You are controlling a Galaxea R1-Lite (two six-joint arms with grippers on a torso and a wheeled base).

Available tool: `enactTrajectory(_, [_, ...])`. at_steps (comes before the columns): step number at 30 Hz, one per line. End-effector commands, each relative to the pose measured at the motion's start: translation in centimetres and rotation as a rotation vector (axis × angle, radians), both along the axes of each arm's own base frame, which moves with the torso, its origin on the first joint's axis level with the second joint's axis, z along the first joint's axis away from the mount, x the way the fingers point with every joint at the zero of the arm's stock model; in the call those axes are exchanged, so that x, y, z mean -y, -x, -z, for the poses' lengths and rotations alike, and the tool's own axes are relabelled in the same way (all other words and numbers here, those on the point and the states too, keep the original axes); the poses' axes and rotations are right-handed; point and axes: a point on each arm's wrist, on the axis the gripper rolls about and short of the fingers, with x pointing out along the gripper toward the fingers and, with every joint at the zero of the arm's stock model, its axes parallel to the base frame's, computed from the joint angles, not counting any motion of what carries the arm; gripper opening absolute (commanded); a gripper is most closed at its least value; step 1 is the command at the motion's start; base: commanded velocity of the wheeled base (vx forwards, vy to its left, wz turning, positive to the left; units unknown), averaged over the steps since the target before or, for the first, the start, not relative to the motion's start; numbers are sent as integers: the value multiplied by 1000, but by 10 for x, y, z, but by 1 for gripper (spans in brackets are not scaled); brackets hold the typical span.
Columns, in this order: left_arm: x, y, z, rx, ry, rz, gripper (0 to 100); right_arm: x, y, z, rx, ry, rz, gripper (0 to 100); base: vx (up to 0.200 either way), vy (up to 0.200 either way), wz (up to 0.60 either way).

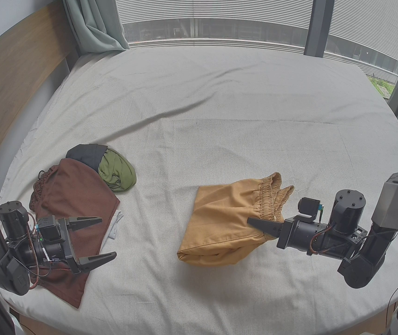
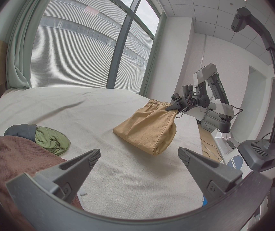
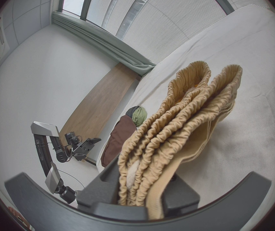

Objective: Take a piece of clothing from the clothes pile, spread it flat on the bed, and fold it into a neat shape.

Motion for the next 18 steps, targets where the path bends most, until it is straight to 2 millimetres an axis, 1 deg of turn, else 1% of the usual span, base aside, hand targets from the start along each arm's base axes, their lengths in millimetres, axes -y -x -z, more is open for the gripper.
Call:
enactTrajectory(1, [0, 1, -2, 6, -1, 2, 100, -1, 1, -9, 28, -16, -20, 0, 0, 0, 0])
enactTrajectory(7, [0, 1, -2, 6, -1, 0, 100, -3, -4, -22, 81, -46, -57, 0, 0, 0, 0])
enactTrajectory(13, [0, 1, -1, 4, 0, 3, 100, -8, -15, -33, 131, -80, -58, 0, 0, 0, 0])
enactTrajectory(18, [0, 1, -1, 3, 0, 3, 100, -10, -24, -41, 139, -121, -73, 0, 0, 0, 0])
